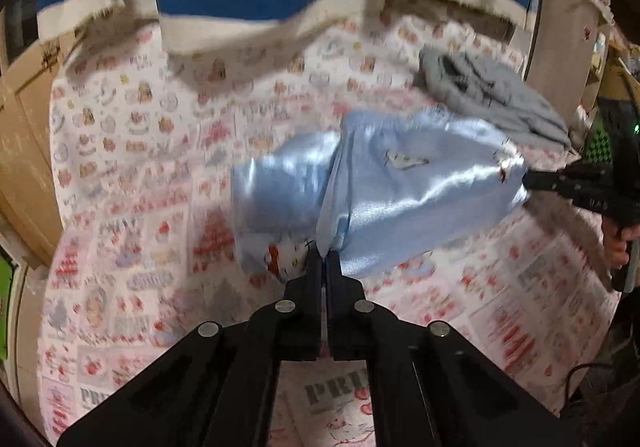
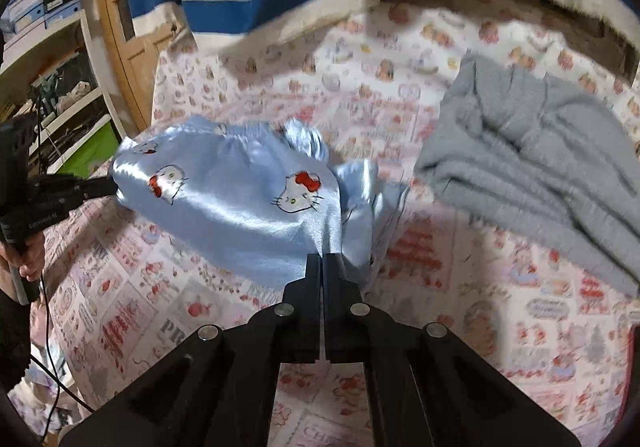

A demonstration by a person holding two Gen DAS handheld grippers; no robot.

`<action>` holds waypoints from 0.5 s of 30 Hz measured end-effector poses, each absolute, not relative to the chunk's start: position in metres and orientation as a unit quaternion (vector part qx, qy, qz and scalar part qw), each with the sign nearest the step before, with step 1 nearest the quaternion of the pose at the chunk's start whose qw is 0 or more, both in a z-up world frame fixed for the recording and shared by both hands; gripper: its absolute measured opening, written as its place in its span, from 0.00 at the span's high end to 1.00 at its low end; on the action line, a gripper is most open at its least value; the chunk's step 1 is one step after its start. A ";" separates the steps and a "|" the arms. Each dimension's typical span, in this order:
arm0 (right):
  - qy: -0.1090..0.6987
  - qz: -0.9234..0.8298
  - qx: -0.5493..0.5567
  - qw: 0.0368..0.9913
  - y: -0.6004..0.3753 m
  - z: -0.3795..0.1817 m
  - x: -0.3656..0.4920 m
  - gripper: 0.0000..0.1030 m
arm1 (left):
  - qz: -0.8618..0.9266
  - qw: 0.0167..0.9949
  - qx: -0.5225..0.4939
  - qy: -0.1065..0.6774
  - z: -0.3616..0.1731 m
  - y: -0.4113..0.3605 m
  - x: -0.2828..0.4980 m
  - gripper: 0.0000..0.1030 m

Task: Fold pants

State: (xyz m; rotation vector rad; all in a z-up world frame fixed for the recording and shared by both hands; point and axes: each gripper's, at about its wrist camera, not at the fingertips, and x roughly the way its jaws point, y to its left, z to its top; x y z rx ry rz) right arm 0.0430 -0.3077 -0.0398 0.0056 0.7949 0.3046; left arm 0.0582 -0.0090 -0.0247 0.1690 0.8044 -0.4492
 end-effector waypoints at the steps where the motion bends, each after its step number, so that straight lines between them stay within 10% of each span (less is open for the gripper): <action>1: 0.389 0.150 0.004 0.909 -0.308 -0.041 0.044 1.00 | -0.218 0.891 0.079 0.391 -0.028 -0.008 0.058 0.99; 15: 0.306 0.128 0.023 0.943 -0.313 0.023 0.037 0.96 | -0.235 0.918 0.053 0.316 0.026 -0.022 0.047 0.89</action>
